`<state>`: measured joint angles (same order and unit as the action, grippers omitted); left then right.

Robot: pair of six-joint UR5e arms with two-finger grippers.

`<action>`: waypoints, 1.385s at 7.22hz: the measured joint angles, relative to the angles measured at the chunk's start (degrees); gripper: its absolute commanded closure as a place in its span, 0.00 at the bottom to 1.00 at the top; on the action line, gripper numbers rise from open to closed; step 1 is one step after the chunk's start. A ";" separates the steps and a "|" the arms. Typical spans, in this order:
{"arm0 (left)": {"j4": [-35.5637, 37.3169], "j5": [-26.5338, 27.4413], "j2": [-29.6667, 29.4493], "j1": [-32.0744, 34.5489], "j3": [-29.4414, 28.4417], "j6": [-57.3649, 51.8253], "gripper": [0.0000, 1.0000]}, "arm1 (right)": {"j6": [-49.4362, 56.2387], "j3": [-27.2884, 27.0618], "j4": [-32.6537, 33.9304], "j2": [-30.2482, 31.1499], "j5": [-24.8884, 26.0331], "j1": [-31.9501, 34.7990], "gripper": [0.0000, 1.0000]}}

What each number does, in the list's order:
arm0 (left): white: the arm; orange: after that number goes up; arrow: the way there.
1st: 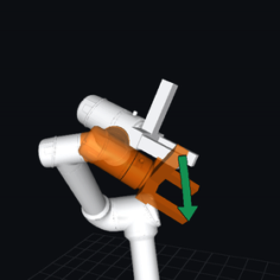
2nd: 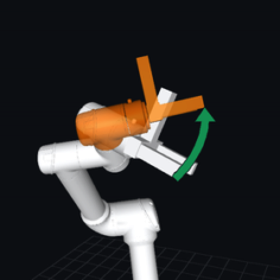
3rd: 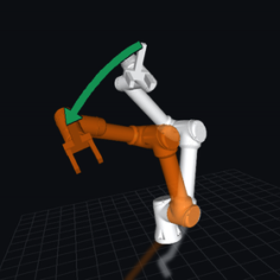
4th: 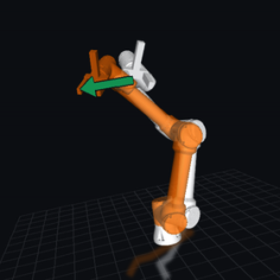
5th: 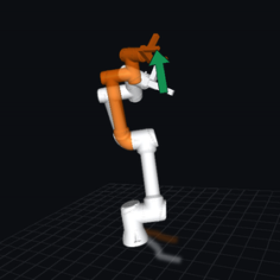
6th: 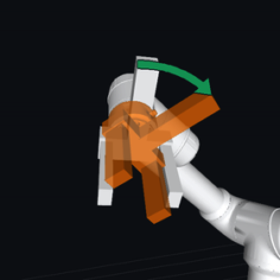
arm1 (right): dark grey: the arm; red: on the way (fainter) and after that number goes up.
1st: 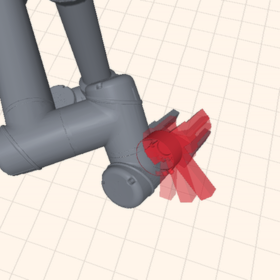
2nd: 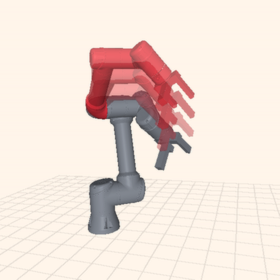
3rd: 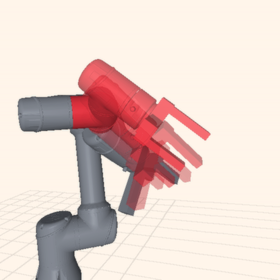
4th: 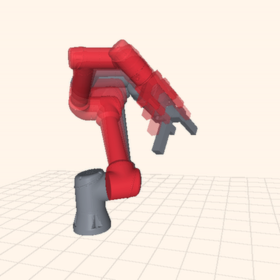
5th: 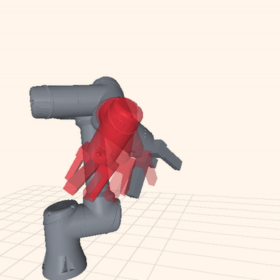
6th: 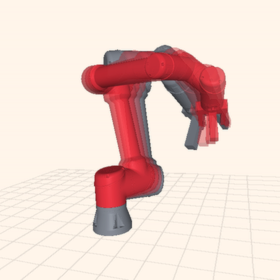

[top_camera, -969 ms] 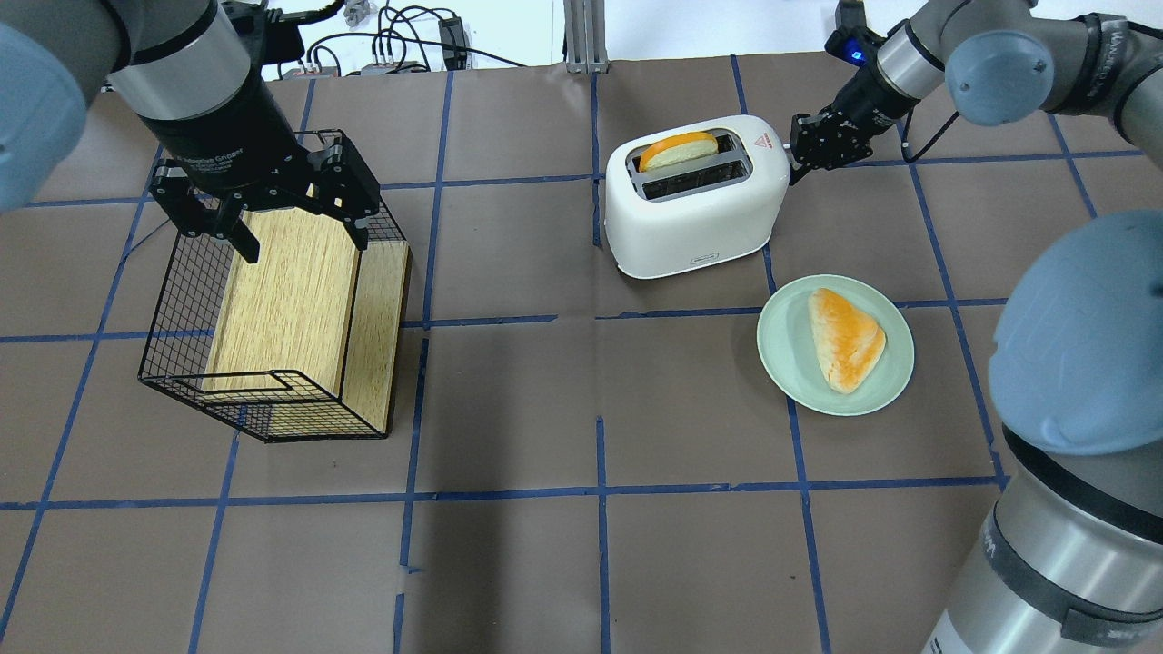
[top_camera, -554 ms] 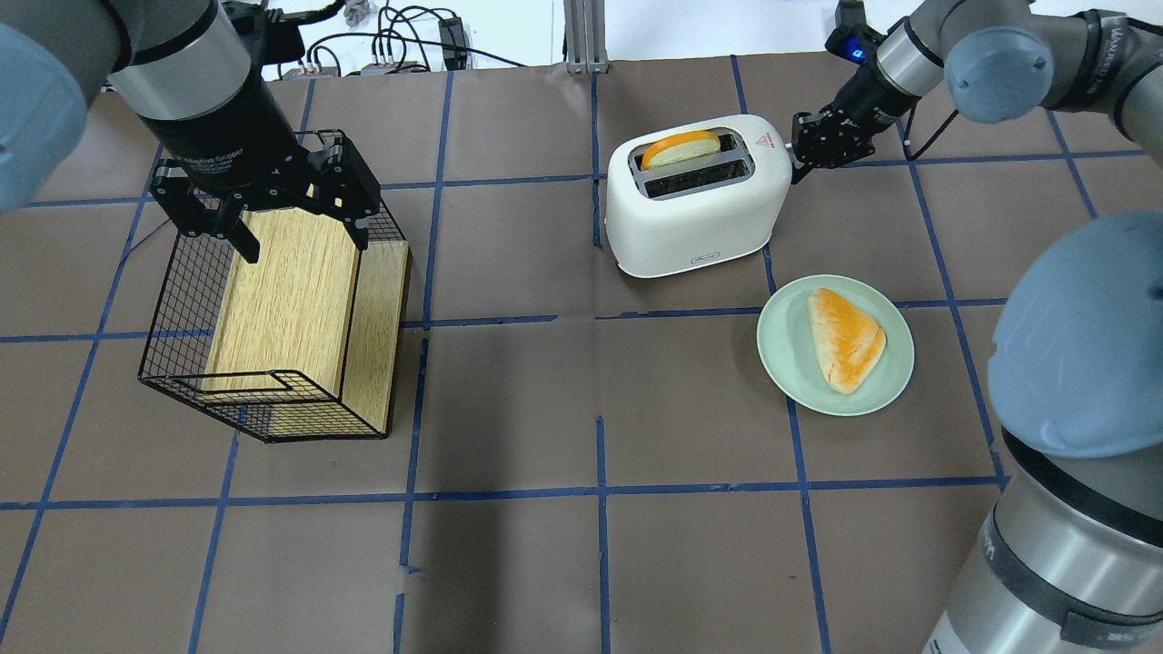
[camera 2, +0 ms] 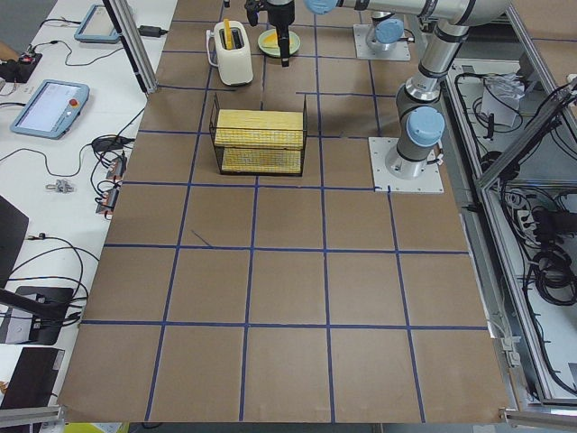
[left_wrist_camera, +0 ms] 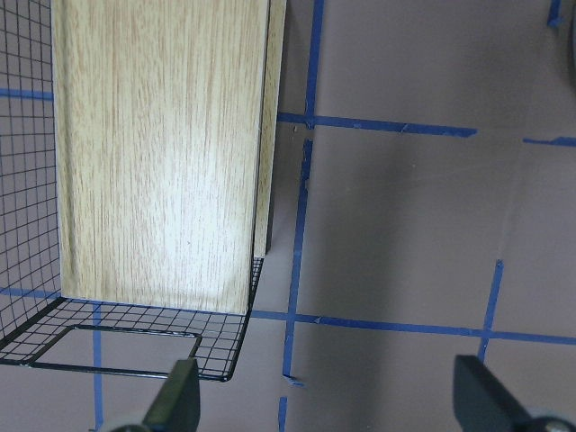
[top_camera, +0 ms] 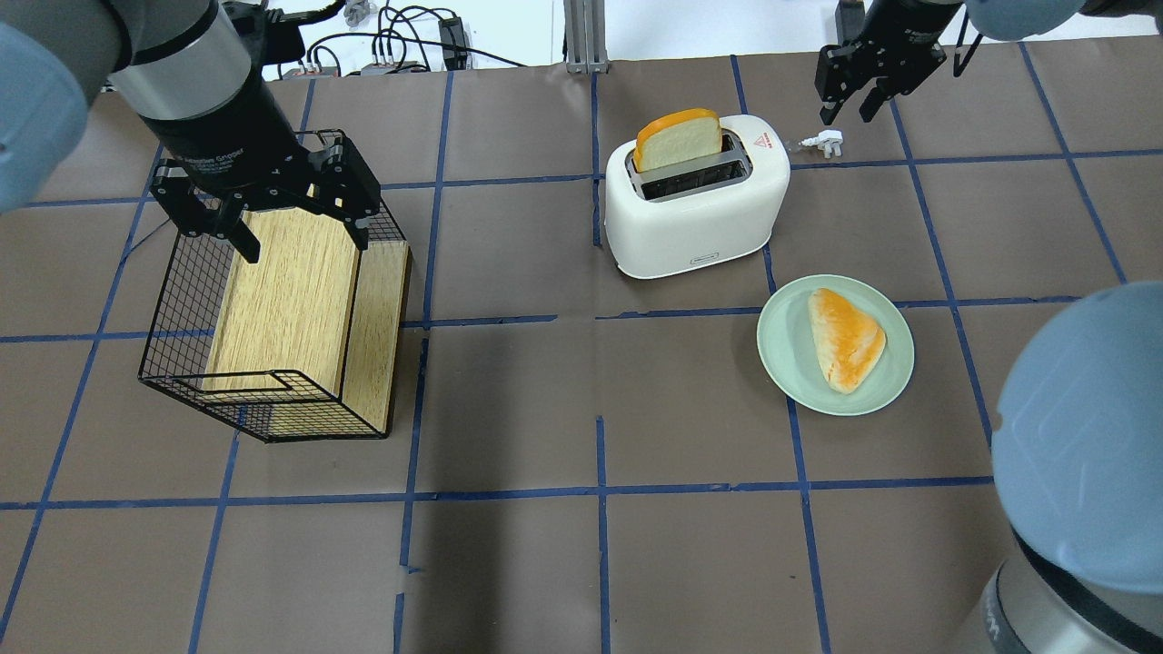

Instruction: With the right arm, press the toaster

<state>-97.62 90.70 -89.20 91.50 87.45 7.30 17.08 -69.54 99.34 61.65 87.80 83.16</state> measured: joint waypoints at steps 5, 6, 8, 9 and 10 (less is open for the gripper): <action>-0.02 0.00 0.00 0.00 0.00 0.00 0.00 | -5.05 -0.15 -9.12 8.66 4.26 5.32 0.00; -0.02 0.00 0.00 0.00 0.00 0.00 0.00 | -5.78 -0.42 -13.97 10.52 2.81 5.34 0.01; -0.02 0.00 -0.01 0.00 0.00 0.00 0.00 | -6.31 -1.45 -17.14 13.13 1.80 5.38 0.00; -0.02 0.00 0.00 0.00 0.00 0.00 0.00 | -6.33 -4.11 -17.39 16.20 1.67 5.21 0.00; -0.02 0.00 0.00 0.00 0.00 0.00 0.00 | -6.35 -8.23 -17.16 20.57 1.51 4.87 0.00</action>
<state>-97.64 90.70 -89.20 91.49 87.45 7.29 10.74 -77.77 82.18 82.23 89.31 88.02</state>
